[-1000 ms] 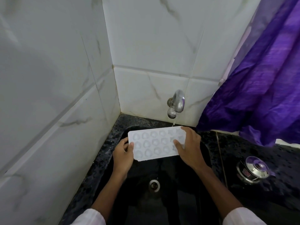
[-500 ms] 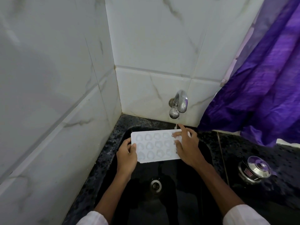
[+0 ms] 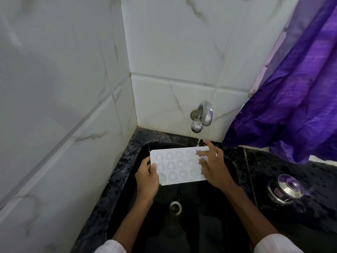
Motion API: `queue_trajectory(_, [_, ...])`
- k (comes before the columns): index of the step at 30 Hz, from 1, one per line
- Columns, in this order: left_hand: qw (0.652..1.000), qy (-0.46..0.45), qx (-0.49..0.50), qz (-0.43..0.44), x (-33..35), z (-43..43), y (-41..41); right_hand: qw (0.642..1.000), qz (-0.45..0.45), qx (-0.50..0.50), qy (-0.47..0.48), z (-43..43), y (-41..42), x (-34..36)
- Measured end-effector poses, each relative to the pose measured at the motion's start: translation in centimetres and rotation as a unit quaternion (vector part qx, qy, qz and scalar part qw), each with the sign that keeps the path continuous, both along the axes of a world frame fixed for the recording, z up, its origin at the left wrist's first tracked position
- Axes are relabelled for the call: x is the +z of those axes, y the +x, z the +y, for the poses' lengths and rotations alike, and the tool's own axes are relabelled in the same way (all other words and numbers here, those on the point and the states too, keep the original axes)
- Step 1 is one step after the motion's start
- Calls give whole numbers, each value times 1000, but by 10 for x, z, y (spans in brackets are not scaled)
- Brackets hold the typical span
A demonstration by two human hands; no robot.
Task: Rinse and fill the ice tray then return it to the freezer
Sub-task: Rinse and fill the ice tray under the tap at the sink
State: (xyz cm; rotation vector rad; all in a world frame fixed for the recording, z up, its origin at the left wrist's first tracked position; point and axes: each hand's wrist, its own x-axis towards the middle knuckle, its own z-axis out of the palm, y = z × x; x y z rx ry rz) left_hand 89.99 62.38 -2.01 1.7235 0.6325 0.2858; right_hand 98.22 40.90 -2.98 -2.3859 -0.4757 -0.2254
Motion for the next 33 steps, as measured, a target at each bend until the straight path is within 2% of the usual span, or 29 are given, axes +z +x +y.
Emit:
queue_trajectory(5, [1000,-2,2,-13,7,-5,4,1000,-22,11,-11,3,1,9])
queue_trajectory(11, [1000,2,15,-25,11,-8,7,1000,4,-8,-4,3,4,6])
queue_trajectory(15, [999,-6,25,-26,12,-8,6,999,-15,47,-23,3,3,10])
queue_trajectory(20, [998,-33,31,-39,16,-9,6,996,-44,35,-74,8,13,2])
queue_trajectory(24, [998,-44,34,-31,16,-11,8,999,-35,-17,-37,6,17,-5])
queue_trajectory(29, [997,-62,48,-24,15,-8,9,995,17,-17,99,0,11,4])
queue_trajectory(33, [994,-85,68,-26,17,-5,15,994,-2,-1,112,-1,3,14])
